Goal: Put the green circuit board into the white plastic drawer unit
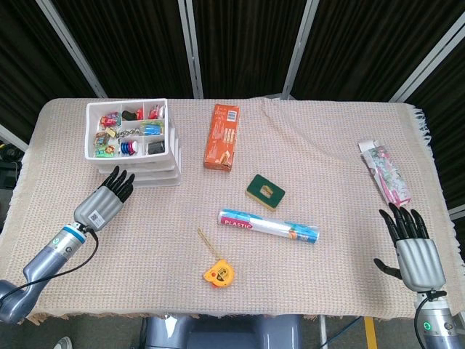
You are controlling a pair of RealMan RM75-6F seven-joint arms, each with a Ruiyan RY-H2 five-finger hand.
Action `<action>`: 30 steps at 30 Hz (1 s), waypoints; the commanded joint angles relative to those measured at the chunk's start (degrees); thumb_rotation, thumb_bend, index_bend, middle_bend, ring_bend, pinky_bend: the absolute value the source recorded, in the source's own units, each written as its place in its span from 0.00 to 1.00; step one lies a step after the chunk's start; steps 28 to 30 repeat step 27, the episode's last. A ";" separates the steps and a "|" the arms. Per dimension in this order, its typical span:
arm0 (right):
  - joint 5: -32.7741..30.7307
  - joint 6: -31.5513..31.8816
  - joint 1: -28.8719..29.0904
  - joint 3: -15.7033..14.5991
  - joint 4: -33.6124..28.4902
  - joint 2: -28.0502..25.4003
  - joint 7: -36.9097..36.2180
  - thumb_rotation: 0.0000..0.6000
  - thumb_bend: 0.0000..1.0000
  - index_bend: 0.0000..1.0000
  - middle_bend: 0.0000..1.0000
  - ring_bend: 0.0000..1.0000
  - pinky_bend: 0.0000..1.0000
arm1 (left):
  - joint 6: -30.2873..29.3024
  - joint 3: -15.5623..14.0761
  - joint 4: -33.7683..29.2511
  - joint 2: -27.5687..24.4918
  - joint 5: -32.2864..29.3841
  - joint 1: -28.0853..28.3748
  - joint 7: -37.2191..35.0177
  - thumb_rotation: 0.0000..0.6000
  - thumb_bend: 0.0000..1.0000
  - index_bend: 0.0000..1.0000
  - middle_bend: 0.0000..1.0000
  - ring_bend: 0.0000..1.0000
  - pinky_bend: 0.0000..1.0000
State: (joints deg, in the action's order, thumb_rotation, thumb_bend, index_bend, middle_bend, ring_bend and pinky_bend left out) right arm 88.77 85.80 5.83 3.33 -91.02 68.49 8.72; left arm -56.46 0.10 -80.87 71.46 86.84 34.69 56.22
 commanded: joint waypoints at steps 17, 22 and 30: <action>0.17 0.77 -0.13 0.29 0.12 0.28 0.03 1.00 0.02 0.09 0.00 0.00 0.00 | -29.31 -0.64 -19.30 -4.21 -0.85 -17.87 -31.25 1.00 0.09 0.00 0.00 0.00 0.00; 0.40 1.54 -0.24 0.56 0.30 0.60 -0.68 1.00 0.01 0.09 0.00 0.00 0.00 | -32.46 -1.49 -21.82 -6.06 -2.87 -21.85 -35.74 1.00 0.05 0.00 0.00 0.00 0.00; 1.01 1.77 -0.17 0.46 0.53 0.73 -1.10 1.00 0.01 0.08 0.00 0.00 0.00 | -34.38 -2.81 -18.77 -5.09 -2.85 -24.92 -40.15 1.00 0.04 0.00 0.00 0.00 0.00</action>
